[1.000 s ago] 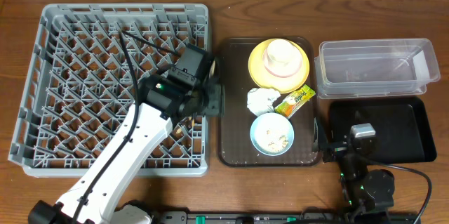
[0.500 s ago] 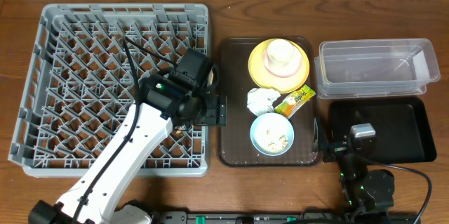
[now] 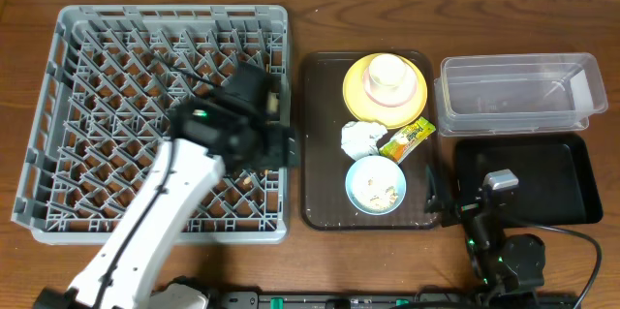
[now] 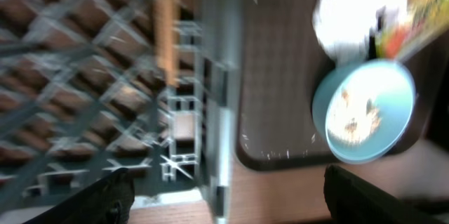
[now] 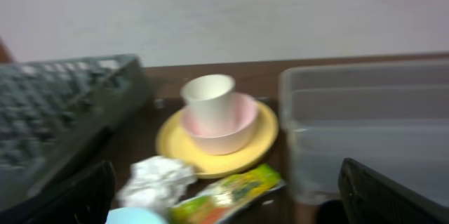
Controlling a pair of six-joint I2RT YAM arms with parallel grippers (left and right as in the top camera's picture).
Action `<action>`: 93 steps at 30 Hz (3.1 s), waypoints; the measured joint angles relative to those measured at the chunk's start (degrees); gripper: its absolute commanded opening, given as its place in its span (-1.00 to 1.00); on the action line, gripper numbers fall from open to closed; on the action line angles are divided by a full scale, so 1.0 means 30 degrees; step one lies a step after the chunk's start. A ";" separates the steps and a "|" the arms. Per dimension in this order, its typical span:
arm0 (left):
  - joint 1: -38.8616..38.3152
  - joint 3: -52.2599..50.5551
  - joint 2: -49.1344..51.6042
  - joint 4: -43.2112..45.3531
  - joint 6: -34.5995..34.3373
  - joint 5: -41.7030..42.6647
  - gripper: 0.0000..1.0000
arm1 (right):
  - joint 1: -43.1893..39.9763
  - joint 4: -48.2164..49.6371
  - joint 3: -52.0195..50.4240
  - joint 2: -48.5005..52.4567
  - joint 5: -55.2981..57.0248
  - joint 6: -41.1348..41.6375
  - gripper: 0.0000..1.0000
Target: Sort waste into correct bins and load items into the dishwasher rack
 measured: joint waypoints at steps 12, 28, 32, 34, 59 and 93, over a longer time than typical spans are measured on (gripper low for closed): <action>0.9355 0.0911 -0.4350 -0.0058 -0.0022 -0.0036 0.91 | 0.0000 -0.0393 0.1508 0.1552 -0.3177 0.1603 0.98; 1.1329 0.0911 -0.4146 -0.0073 -0.0015 -0.0080 0.92 | 0.2987 -1.1978 1.7427 1.7529 -0.6018 0.1923 0.98; 1.1329 0.0911 -0.4138 -0.0066 -0.0015 -0.0087 0.92 | 0.6003 -1.2080 2.0050 2.0830 -0.5391 0.2375 0.98; 1.1329 0.0911 -0.4131 -0.0058 -0.0015 -0.0087 0.93 | 0.7329 -1.1249 2.0495 2.2178 -0.4750 0.2594 0.98; 1.1329 0.0911 -0.4131 -0.0066 -0.0015 -0.0087 0.93 | 0.8743 -0.8765 2.0524 3.1503 0.3534 0.5508 -0.17; 1.1329 0.0911 -0.4131 -0.0058 -0.0015 -0.0087 0.93 | 0.9165 -1.2058 2.0771 2.6993 0.3359 0.5370 0.08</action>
